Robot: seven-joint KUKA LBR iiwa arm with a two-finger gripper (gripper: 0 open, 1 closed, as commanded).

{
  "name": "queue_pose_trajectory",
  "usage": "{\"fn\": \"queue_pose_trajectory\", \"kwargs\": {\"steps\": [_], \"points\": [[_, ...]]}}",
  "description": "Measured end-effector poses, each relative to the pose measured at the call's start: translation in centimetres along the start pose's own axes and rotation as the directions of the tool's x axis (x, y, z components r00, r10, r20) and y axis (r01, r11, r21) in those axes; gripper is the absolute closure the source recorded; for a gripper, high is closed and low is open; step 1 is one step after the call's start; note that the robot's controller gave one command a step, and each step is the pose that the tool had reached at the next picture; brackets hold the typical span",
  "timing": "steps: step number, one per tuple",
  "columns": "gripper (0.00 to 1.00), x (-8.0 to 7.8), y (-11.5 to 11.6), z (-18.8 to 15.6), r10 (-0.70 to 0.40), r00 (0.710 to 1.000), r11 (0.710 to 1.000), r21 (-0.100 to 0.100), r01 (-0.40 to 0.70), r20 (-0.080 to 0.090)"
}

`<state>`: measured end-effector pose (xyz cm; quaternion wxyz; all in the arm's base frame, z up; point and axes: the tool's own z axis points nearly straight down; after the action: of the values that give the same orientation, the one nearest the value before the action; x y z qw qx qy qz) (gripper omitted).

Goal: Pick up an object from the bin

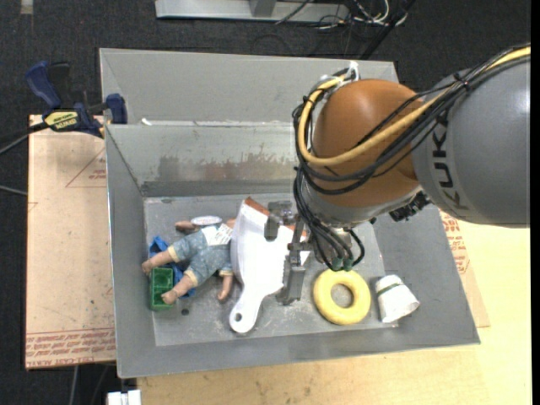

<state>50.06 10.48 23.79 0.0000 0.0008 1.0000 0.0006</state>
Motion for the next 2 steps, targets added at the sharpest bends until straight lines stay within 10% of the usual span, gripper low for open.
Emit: {"fn": "queue_pose_trajectory", "kwargs": {"steps": [2], "points": [[0.00,-0.09,0.06,0.23,-0.002,1.000,1.000,-0.001,0.002,0.004]]}}
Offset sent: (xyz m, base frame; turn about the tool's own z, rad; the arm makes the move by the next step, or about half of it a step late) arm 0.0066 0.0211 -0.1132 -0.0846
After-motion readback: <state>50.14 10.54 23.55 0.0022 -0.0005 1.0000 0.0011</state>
